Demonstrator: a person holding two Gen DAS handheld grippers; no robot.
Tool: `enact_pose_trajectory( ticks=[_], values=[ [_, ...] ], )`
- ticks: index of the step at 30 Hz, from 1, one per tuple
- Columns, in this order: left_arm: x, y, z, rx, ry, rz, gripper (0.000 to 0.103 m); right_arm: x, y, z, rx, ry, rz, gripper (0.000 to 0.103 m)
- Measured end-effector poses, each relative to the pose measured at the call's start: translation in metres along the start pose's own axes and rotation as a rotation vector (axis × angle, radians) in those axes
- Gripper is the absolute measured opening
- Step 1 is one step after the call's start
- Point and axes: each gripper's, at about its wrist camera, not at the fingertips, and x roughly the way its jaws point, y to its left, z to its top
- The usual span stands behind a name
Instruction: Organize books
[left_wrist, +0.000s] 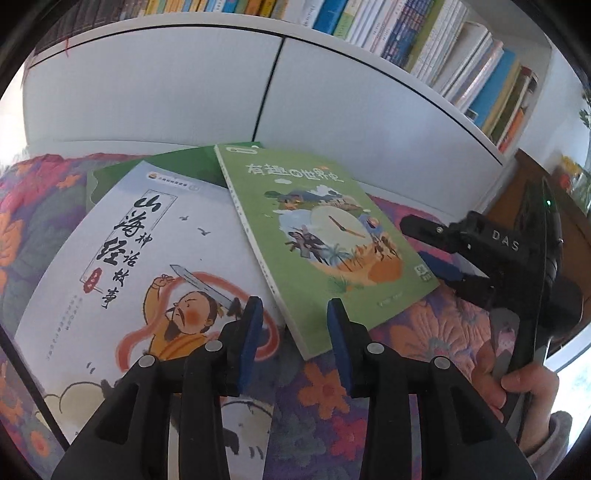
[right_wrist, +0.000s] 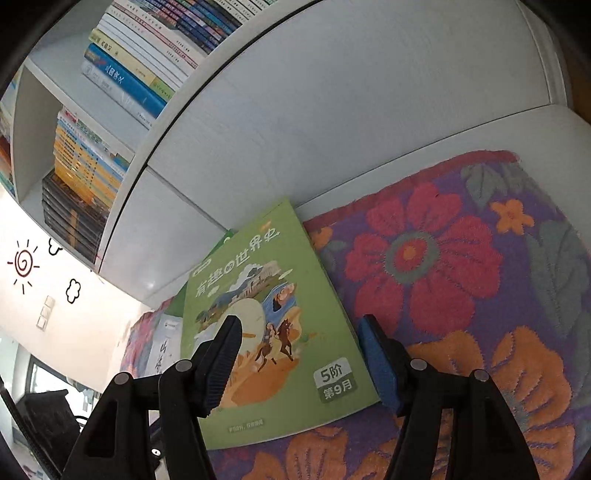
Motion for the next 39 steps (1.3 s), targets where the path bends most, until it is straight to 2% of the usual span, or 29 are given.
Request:
enact_pose_trajectory(
  ticks=[8,24,32,36,39],
  values=[
    [0.000,0.018,0.002,-0.119,0.001,-0.117,0.035,0.004,0.004,-0.003,-0.033,0.009,-0.023,0.068],
    [0.001,0.014,0.003,-0.071,0.000,-0.095,0.035,0.011,0.018,-0.006,-0.130,0.023,-0.100,0.072],
    [0.002,0.014,0.003,-0.076,0.000,-0.103,0.035,0.011,0.016,-0.005,-0.131,0.024,-0.097,0.073],
    [0.006,0.017,0.006,-0.075,0.004,-0.133,0.035,0.011,0.016,-0.005,-0.137,0.026,-0.099,0.074],
    [0.008,0.017,0.008,-0.053,0.013,-0.144,0.037,0.014,0.025,-0.007,-0.194,0.042,-0.123,0.076]
  ],
)
